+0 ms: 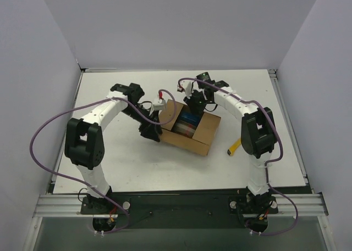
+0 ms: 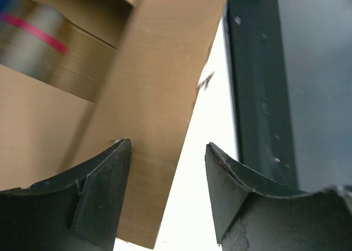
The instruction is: Unpack the express box
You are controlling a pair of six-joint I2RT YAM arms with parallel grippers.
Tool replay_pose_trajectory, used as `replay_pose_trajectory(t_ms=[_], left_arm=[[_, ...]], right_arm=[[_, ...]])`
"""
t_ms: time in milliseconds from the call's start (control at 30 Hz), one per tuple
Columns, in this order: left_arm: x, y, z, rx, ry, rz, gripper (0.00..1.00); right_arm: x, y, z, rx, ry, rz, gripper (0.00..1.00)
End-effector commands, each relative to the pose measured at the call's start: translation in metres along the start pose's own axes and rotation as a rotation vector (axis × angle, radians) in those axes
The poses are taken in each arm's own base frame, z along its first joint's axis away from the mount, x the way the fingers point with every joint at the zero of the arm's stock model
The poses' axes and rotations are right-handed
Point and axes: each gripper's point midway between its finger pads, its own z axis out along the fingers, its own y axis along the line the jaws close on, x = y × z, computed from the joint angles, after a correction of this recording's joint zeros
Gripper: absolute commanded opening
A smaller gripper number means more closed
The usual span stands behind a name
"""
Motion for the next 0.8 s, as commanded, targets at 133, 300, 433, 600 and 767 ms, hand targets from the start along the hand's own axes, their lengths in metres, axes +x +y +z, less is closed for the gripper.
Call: replay_pose_trajectory(t_ms=[133, 300, 433, 600, 767], left_arm=[[0.029, -0.048, 0.030, 0.079, 0.078, -0.085, 0.64], [0.025, -0.014, 0.045, -0.058, 0.035, -0.081, 0.64], [0.015, 0.022, 0.056, -0.181, 0.001, -0.054, 0.64], [0.013, 0.055, 0.066, -0.210, -0.025, -0.139, 0.63], [0.017, 0.091, 0.074, -0.294, -0.092, -0.239, 0.63]], right_arm=[[-0.003, -0.009, 0.009, 0.017, -0.013, 0.048, 0.00], [-0.002, -0.004, 0.018, 0.002, -0.006, 0.047, 0.00], [-0.005, 0.008, 0.020, -0.021, -0.006, 0.038, 0.00], [-0.003, 0.018, 0.020, -0.032, 0.004, 0.031, 0.00], [0.005, 0.034, 0.018, -0.074, 0.013, 0.056, 0.00]])
